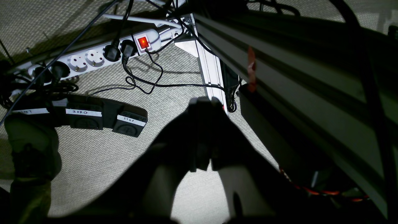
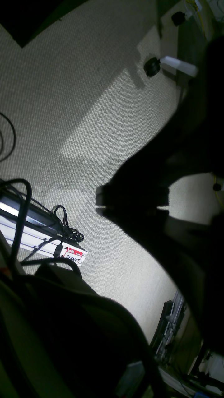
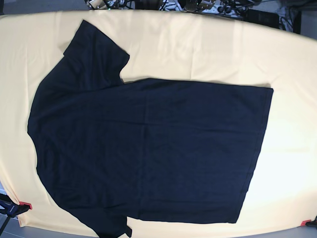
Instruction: Fold the T-shirt properly
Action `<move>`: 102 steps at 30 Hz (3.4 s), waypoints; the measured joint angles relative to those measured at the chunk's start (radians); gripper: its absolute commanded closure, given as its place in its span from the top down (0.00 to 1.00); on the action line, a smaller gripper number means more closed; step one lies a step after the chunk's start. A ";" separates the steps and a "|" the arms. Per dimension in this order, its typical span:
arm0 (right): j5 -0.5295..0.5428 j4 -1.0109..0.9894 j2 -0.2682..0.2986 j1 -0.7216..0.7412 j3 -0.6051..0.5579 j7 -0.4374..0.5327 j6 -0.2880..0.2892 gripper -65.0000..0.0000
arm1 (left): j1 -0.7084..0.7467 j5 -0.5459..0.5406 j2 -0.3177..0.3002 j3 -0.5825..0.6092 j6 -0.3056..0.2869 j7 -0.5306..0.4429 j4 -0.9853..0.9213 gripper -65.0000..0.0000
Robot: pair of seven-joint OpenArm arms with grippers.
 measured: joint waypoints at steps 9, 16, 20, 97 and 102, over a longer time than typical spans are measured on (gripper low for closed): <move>0.000 0.000 0.002 0.000 0.000 0.000 0.031 0.00 | 0.000 0.000 0.000 0.000 0.000 0.000 0.001 0.00; 0.000 0.000 0.002 0.000 0.000 -0.038 0.031 0.00 | 0.000 0.000 -0.002 0.000 0.000 0.052 0.000 0.00; 0.000 0.000 0.002 0.000 0.000 -0.092 0.031 0.00 | 0.000 0.000 -0.001 0.000 0.000 0.079 0.001 0.00; 0.087 1.100 0.154 -0.814 0.001 -0.452 -0.016 0.00 | 0.789 -0.074 -0.459 -0.010 -0.025 0.517 1.212 0.00; 0.051 1.376 0.214 -0.935 0.005 -0.432 -0.161 0.00 | 0.915 0.031 -0.526 -0.120 0.023 0.493 1.487 0.00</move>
